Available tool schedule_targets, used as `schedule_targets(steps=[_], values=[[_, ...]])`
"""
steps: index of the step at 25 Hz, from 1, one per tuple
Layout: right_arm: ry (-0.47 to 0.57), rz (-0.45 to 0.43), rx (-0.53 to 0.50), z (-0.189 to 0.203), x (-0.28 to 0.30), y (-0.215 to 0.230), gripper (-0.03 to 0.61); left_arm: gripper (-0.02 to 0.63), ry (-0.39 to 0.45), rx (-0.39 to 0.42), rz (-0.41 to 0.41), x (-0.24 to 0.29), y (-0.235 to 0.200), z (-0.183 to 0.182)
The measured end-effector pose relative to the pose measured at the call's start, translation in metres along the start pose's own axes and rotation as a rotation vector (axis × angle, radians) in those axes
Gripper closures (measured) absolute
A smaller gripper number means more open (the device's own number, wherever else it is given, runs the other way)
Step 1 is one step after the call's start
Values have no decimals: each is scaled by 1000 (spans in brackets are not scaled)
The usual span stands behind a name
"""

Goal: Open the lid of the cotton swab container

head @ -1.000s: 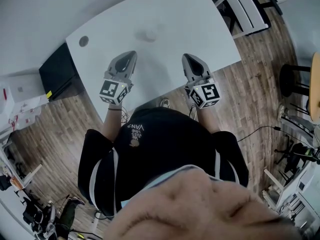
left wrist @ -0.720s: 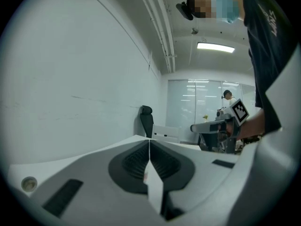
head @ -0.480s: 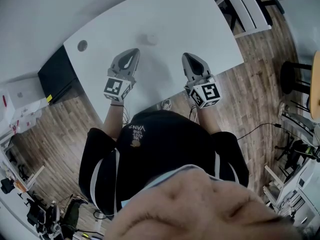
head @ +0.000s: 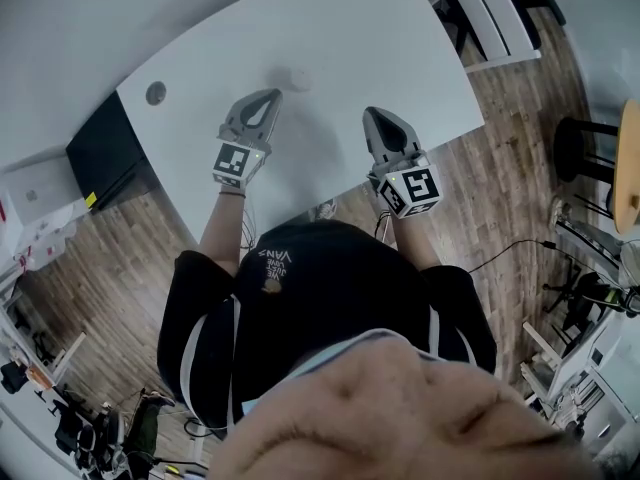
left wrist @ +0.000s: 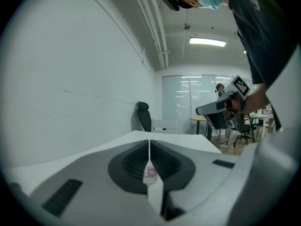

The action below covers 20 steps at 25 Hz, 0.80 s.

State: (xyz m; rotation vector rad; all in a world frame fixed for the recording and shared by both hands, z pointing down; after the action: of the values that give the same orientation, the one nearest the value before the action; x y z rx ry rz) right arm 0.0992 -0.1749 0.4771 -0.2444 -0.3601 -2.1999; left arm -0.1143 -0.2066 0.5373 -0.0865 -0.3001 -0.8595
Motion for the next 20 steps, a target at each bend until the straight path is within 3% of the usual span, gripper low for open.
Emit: schedule_targets(steps=[6, 13, 20], values=[[-16, 3, 3, 4, 2, -1, 566, 595, -32, -15, 24, 13, -4, 14], [-30, 8, 4, 7, 4, -2, 566, 595, -112, 31, 101, 32, 2, 34], [-46, 15, 14, 13, 4, 1, 566, 594, -160, 42, 99, 48, -1, 49]])
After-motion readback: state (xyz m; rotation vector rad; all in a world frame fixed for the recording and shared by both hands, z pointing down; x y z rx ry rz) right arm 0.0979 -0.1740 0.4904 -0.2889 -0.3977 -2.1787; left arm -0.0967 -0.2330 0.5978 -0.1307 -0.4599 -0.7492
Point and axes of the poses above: the fingertips, and each gripper's own axes: x forward along the fingers, y to its right, z out of its underside, the point moved 4 cm from there along -x, backward along the fingers, and after that the axes turned 6 degrees about -y, right-handed, at the moved point
